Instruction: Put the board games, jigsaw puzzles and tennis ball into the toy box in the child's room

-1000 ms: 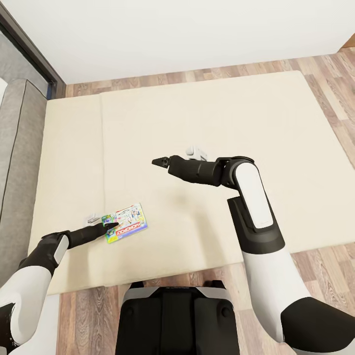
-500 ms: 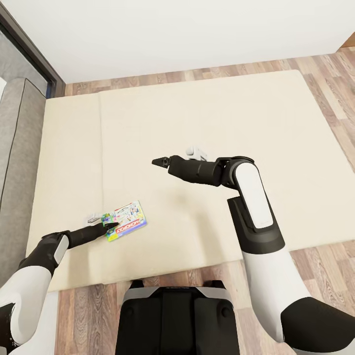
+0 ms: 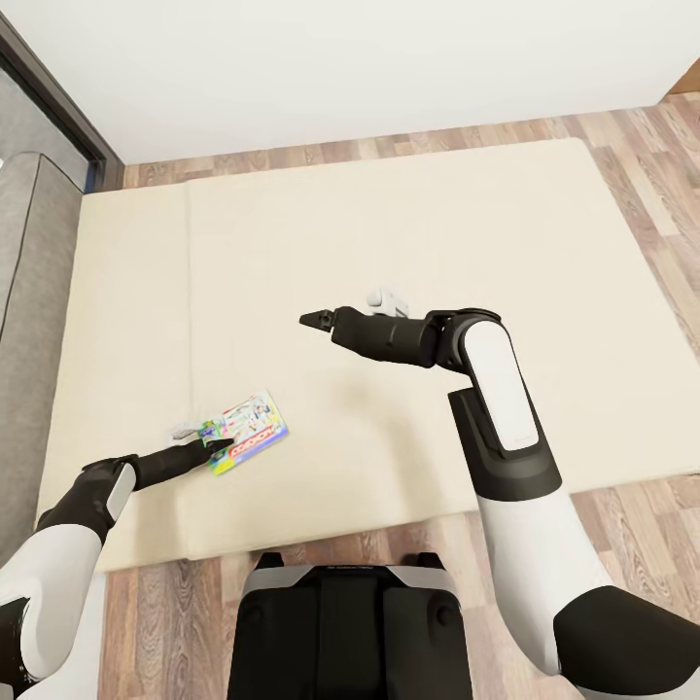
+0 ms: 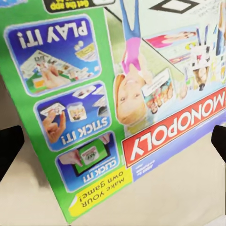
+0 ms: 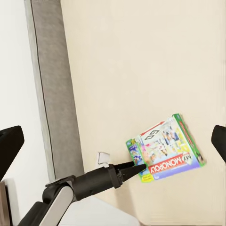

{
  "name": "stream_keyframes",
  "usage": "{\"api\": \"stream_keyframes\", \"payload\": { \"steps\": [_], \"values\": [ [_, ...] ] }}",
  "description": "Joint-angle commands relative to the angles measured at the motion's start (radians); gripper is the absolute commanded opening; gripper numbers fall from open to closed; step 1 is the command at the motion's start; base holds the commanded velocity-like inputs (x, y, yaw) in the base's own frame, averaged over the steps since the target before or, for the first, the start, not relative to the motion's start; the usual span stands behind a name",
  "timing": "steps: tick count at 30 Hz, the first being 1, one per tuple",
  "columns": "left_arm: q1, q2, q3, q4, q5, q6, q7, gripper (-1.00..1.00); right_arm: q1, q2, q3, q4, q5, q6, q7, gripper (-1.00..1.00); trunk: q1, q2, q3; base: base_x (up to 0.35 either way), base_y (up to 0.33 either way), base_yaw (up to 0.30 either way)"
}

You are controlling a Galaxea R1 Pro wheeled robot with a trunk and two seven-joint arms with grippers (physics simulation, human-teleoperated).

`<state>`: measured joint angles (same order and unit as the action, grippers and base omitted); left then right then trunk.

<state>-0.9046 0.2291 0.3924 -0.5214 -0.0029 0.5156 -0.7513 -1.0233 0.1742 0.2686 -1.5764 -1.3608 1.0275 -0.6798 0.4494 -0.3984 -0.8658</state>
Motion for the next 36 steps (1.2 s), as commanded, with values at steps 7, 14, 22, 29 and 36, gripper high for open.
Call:
{"api": "stream_keyframes", "payload": {
  "steps": [7, 14, 22, 29, 36],
  "values": [
    [0.000, -0.001, 0.005, -0.001, 0.000, 0.009, -0.005, 1.00, 0.000, 0.000, 0.000, -0.001, -0.009, 0.002, -0.010, 1.00, 0.001, -0.002, -0.001, 0.000, -0.142, 0.000],
    [0.000, -0.001, 0.005, -0.001, 0.000, 0.009, -0.005, 1.00, 0.000, 0.000, 0.001, -0.001, -0.009, 0.002, -0.010, 1.00, 0.001, -0.002, -0.001, 0.000, -0.018, 0.000],
    [0.000, -0.001, 0.005, -0.002, 0.000, 0.009, -0.005, 1.00, 0.000, 0.000, 0.001, -0.001, -0.009, 0.002, -0.010, 1.00, 0.001, -0.002, -0.001, 0.000, -0.066, 0.000],
    [0.000, 0.001, 0.006, -0.002, 0.000, 0.008, -0.004, 1.00, 0.000, 0.000, 0.000, -0.001, -0.009, 0.002, -0.010, 1.00, 0.001, -0.002, -0.001, 0.000, -0.007, 0.000],
    [0.000, 0.003, 0.007, -0.027, -0.001, 0.009, -0.003, 1.00, 0.000, 0.000, 0.001, -0.001, -0.009, 0.002, -0.010, 1.00, 0.001, -0.002, -0.001, 0.000, 0.000, 0.000]
  ]
}}
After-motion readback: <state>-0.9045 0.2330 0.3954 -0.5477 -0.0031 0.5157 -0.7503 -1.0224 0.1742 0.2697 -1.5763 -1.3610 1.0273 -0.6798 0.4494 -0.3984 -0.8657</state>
